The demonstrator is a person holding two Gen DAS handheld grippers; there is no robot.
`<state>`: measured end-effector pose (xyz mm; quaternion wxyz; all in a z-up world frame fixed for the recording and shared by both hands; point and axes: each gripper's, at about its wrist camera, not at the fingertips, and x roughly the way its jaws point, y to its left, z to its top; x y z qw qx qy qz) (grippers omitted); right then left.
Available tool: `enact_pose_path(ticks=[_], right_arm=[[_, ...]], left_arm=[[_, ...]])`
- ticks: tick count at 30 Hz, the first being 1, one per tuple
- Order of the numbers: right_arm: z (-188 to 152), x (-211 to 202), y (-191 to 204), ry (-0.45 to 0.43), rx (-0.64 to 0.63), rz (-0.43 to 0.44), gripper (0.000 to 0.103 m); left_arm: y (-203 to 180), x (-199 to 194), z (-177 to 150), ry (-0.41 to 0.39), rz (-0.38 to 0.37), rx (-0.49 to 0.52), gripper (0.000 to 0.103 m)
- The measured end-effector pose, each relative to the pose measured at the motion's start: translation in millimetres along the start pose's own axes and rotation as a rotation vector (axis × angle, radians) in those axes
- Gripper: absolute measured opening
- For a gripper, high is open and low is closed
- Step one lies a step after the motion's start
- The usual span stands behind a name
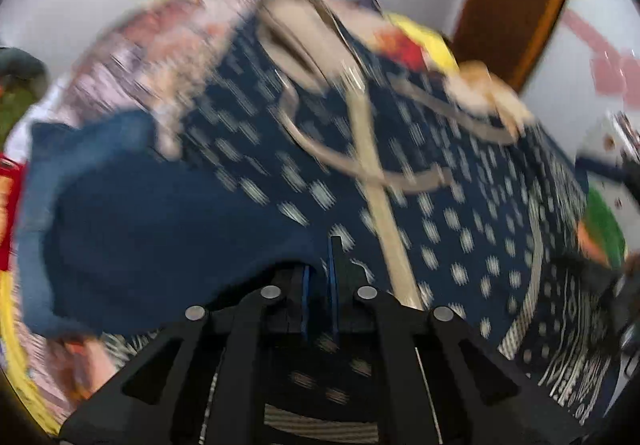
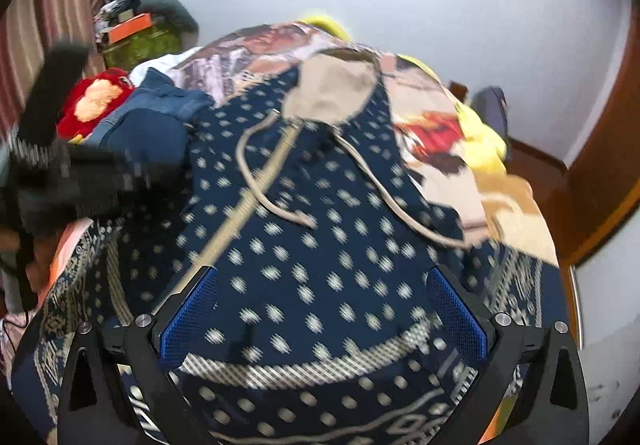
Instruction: Fold large clothes
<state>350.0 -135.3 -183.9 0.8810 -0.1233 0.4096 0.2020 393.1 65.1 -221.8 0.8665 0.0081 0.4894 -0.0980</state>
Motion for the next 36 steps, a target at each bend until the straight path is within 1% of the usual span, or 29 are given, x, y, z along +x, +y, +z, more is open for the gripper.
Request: enact_pose_path(ticks=[1,2,3,4,5,6,7,8,9,12,14,17,18,19,20,21,22,23,24,25,27,29,30,31,33,34,35,36], right_arm=[[-3.1,-0.3,-5.4,0.009,0.010,-0.005,0.103],[-5.9,-0.5,-10.2,0.018,0.018,-0.009,0.103],[-8.2,-0.4,-13.9,0.025,0.026,-0.011,0.103],[-10.2,-0.7,-17.3,0.032,0.034,-0.012,0.103],[-11.9,-1.0,-20.2,0.038,0.041,-0.012,0.103],[-13.3,-1.4,-21.9,0.043,0.046,-0.012,0.103],[-14.5,-2.1,-23.5,0.045,0.050,-0.013,0.103],[-15.3,-3.0,-24.4,0.046,0.051,-0.013,0.103],[-15.5,-3.5,-23.9,0.046,0.051,-0.014,0.103],[-14.5,-7.3,-21.8,0.035,0.055,-0.009,0.103],[-12.7,-9.1,-18.9,0.026,0.059,-0.004,0.103],[-9.2,-9.0,-13.5,0.018,0.066,0.005,0.103],[-8.3,-8.6,-12.0,0.017,0.068,0.008,0.103],[-6.9,-7.6,-10.2,0.017,0.071,0.011,0.103],[-5.3,-6.1,-8.2,0.016,0.073,0.013,0.103],[-4.7,-5.1,-6.5,0.016,0.076,0.013,0.103],[-4.0,-3.7,-5.2,0.016,0.080,0.015,0.103],[-2.9,-1.6,-3.6,0.019,0.086,0.019,0.103],[-2.7,-0.1,-2.8,0.021,0.090,0.022,0.103],[-2.3,1.7,-1.9,0.025,0.095,0.025,0.103],[-2.3,4.8,-1.3,0.031,0.098,0.027,0.103],[-2.2,8.8,-1.2,0.037,0.097,0.018,0.103],[-2.7,10.3,-1.5,0.040,0.097,0.014,0.103],[-2.8,11.7,-2.4,0.044,0.099,0.010,0.103],[-3.9,13.5,-5.2,0.050,0.107,0.004,0.103],[-4.6,14.2,-7.1,0.053,0.112,0.002,0.103],[-5.4,14.4,-9.2,0.055,0.117,0.000,0.103],[-6.2,14.5,-11.3,0.056,0.121,-0.002,0.103]], left_arm=[[-7.7,7.8,-6.0,0.032,0.001,0.014,0.006],[-14.3,12.9,-14.1,0.044,0.025,0.035,0.007],[-17.3,11.4,-17.9,0.035,0.043,0.047,0.010],[-20.6,7.9,-21.5,0.025,0.056,0.060,0.018],[-23.0,3.9,-25.6,0.034,0.050,0.063,0.035],[-24.6,1.9,-28.7,0.041,0.050,0.060,0.044],[-26.1,-1.4,-32.8,0.039,0.053,0.059,0.059],[-25.8,-9.8,-38.9,0.030,0.036,0.061,0.064],[-23.7,-17.9,-42.9,0.022,0.019,0.058,0.064],[-7.2,-41.2,-50.5,-0.002,0.020,0.008,0.064],[14.7,-55.0,-49.3,-0.031,0.020,-0.059,0.067],[59.9,-76.1,-50.5,-0.086,0.027,-0.204,0.070],[77.5,-81.2,-51.9,-0.102,0.027,-0.257,0.070],[90.9,-82.9,-52.3,-0.107,0.029,-0.293,0.070],[112.7,-83.9,-54.9,-0.111,0.036,-0.359,0.070],[128.6,-81.9,-56.8,-0.112,0.035,-0.404,0.070],[140.5,-77.7,-56.4,-0.103,0.033,-0.438,0.070],[159.2,-70.9,-58.9,-0.081,0.026,-0.494,0.070],[167.8,-66.2,-58.2,-0.074,0.018,-0.522,0.070],[179.6,-61.4,-60.3,-0.068,0.005,-0.559,0.070],[196.9,-48.3,-62.5,-0.062,-0.051,-0.632,0.069],[211.5,-34.8,-62.4,-0.063,-0.102,-0.698,0.064],[216.1,-31.6,-62.1,-0.066,-0.114,-0.714,0.061],[220.2,-26.9,-60.7,-0.077,-0.137,-0.732,0.054],[225.2,-23.0,-57.6,-0.081,-0.155,-0.764,0.038],[227.3,-20.9,-56.1,-0.084,-0.153,-0.773,0.021],[227.8,-20.6,-54.3,-0.081,-0.154,-0.770,0.016],[226.5,-20.9,-51.5,-0.082,-0.145,-0.766,0.014]])
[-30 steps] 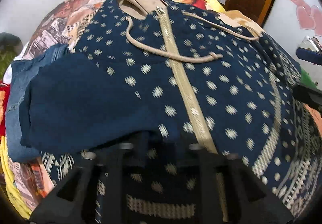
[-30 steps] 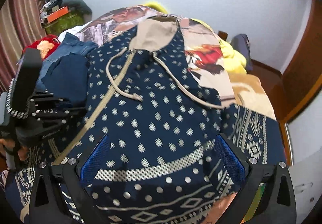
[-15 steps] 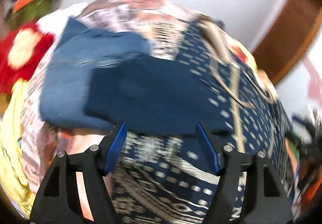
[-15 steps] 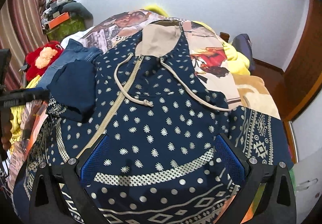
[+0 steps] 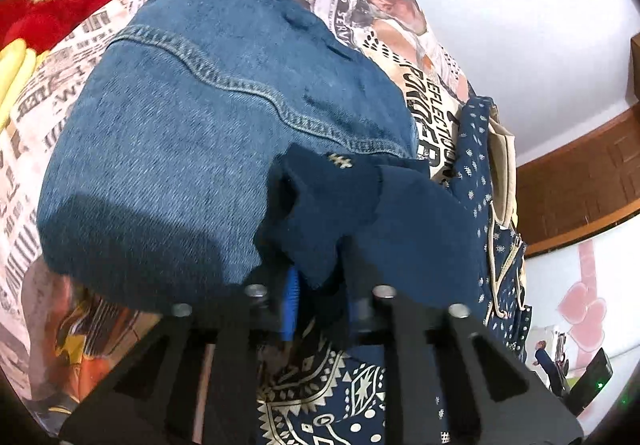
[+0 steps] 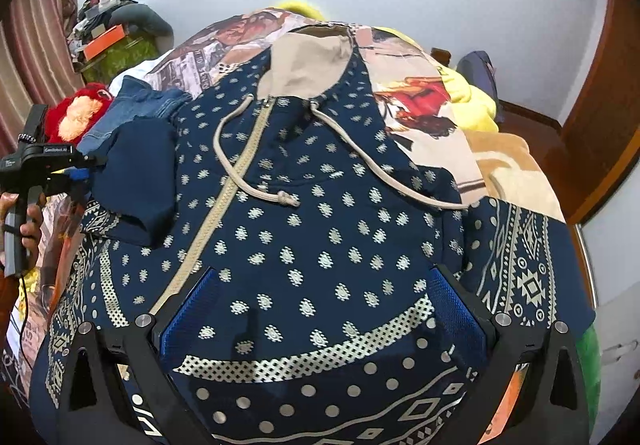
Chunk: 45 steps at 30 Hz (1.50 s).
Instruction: Fold large clothes
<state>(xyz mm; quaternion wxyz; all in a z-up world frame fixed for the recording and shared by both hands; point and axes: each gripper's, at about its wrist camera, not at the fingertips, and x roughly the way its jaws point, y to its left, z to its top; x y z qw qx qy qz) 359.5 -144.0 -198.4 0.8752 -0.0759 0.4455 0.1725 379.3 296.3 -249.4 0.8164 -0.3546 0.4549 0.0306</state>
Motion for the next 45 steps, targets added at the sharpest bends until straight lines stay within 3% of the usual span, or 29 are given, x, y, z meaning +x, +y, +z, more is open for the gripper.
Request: enact_pose_path(ticks=[4,12,17,19,25,31,36,45], right_arm=[[-2.4,-4.3,-10.3,-0.006,0.019,-0.007,0.103],[-4.8,-24.8,-40.2,-0.049,0.086,-0.012,0.103],[-9.3,-46.1,-63.4,-0.088,0.122,-0.024,0.103],[-11.4,-54.1,-72.7,-0.100,0.133,-0.033,0.103],[-19.1,-72.9,-103.2,-0.120,0.173,-0.067,0.103],[-28.1,-79.1,-123.3,-0.121,0.178,-0.122,0.103],[-39.6,-77.9,-135.7,-0.099,0.199,-0.144,0.103],[-56.5,-75.0,-155.5,-0.062,0.265,-0.154,0.103]], left_arm=[[-37.4,-19.8,-1.3,-0.057,0.071,0.131,0.011],[-197.2,-88.8,-14.6,-0.241,0.005,0.485,0.010],[-292.5,-102.8,-41.5,-0.264,-0.102,0.678,0.010],[-314.1,-96.4,-55.1,-0.242,-0.126,0.727,0.010],[-361.3,-34.1,-111.4,-0.062,-0.165,0.860,0.010],[-371.2,31.3,-169.9,0.128,-0.142,0.952,0.010],[-368.0,69.3,-210.4,0.240,-0.116,1.008,0.010],[-359.5,99.7,-252.9,0.329,-0.023,1.049,0.013]])
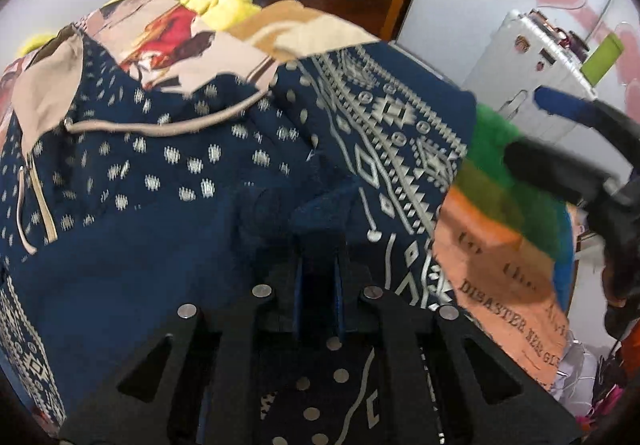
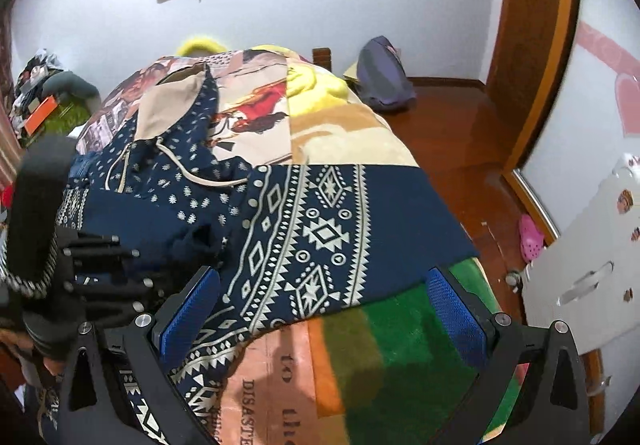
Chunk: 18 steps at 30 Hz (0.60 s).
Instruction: Fold large clothes
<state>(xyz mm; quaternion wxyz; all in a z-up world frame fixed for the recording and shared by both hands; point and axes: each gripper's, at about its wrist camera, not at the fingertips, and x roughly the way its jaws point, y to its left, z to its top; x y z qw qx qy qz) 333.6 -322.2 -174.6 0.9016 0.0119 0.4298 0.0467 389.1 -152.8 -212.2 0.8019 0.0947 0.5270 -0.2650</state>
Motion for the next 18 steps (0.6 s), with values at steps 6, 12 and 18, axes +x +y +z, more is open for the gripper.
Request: enact_pose_path(ticks=[6,12,18], right_arm=[[2.6,-5.9,-9.5,-0.010,0.029,-0.008,0.103],[6.7,-4.3,-29.4,-0.004,0.090,0.006,0.103],[1.4,25.9,-72.5,0.090,0.222,0.012,0.103]], left_arm=[[4.7,-17.2,-7.4,-0.024,-0.040,-0.048,0.055],[40.5,-74.5,-14.7,-0.178,0.041,-0.131,0.074],[101.6,-86.6,-38.3,-0.215,0.338,-0.189,0.087]])
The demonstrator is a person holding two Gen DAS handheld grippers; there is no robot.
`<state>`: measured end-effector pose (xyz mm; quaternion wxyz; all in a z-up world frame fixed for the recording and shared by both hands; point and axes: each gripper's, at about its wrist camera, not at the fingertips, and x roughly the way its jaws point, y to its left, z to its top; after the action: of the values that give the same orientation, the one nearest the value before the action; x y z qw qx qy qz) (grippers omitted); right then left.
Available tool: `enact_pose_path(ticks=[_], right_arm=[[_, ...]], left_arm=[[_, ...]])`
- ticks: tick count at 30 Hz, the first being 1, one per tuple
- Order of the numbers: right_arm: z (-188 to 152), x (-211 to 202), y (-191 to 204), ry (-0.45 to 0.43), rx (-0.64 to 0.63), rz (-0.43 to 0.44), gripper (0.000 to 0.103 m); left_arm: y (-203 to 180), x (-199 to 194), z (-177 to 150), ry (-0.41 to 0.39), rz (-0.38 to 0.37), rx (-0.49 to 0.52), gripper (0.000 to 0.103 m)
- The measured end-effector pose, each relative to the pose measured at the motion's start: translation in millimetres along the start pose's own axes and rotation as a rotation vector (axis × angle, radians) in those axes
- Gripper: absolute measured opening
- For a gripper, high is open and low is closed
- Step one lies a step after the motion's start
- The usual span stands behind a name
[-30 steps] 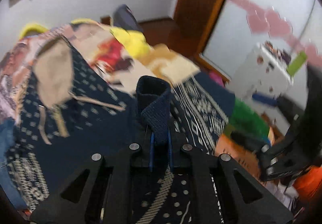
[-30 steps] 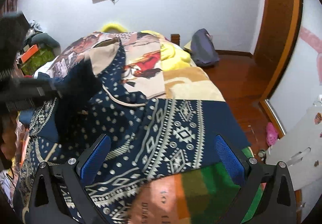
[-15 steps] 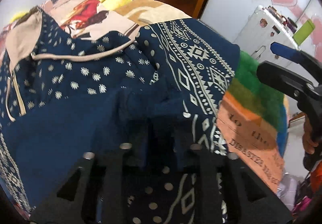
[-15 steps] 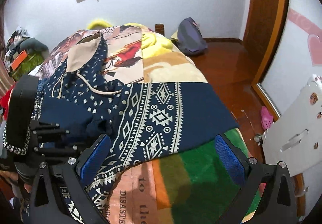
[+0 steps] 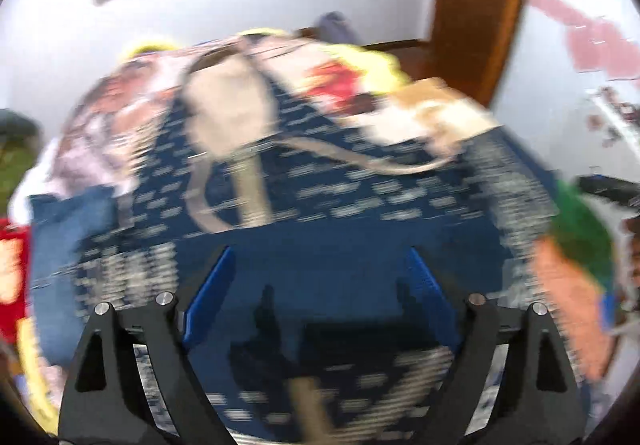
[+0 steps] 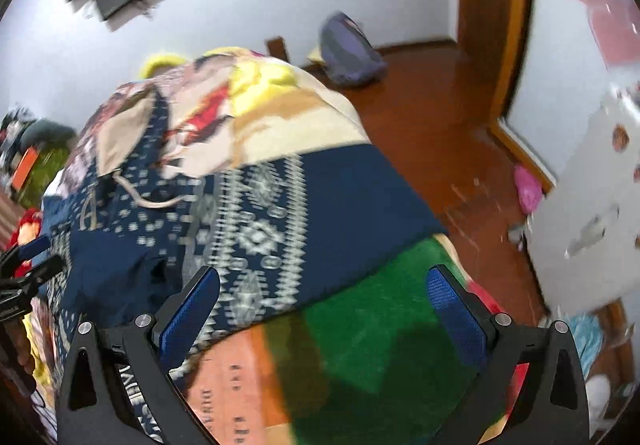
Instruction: Fold large clothes
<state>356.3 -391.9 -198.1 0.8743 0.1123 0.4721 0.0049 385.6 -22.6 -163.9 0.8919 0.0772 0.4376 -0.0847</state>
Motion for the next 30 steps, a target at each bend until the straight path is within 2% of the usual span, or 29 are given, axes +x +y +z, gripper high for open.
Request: enact_pose_path(ticks=[3,7,9,10,13,18,19,20,22,26,30], right_arm=[[1.2,20.5,-30.1,0.075,0.112,0.051,0.103],[2.1,42.0,-61.6,0.134,0.259,0.137,0.103],[6.9,45.7,-67.7,0.121,0.286,0.160,0.102],[11.0,49.2,-70.2,0.118,0.301,0.169,0.100],[22.1,66.8,-77.0,0.135,0.356,0.205,0.092],[31.1,103.7,-85.6,0.171,0.456,0.229,0.078],[32.7,108.1,-85.5,0.167,0.466,0.214,0.072],[34.7,110.7,-84.4,0.158,0.468,0.190,0.059],[38.4,112.4,-83.6,0.137,0.465,0.145,0.044],[50.1,100.9,-72.0,0.097,0.421,0.123,0.012],[63.8,62.5,-45.2,0.017,0.333,0.181,0.009]], left_arm=[[31.8,20.0,-19.7,0.053,0.101,-0.023,0.087],[63.1,44.5,-48.2,0.123,0.140,-0.091,0.087],[74.8,55.2,-59.8,0.141,0.129,-0.129,0.088],[81.0,55.4,-64.3,0.124,0.099,-0.164,0.088],[90.3,56.8,-67.7,0.125,0.060,-0.227,0.088],[91.6,58.3,-68.1,0.115,0.068,-0.238,0.088],[90.6,58.1,-67.6,0.114,0.073,-0.232,0.088],[89.3,57.8,-67.3,0.114,0.078,-0.226,0.088],[86.9,56.1,-67.4,0.117,0.089,-0.217,0.088],[82.0,49.0,-63.5,0.115,0.115,-0.202,0.088],[81.0,34.6,-61.9,0.088,0.135,-0.185,0.088]])
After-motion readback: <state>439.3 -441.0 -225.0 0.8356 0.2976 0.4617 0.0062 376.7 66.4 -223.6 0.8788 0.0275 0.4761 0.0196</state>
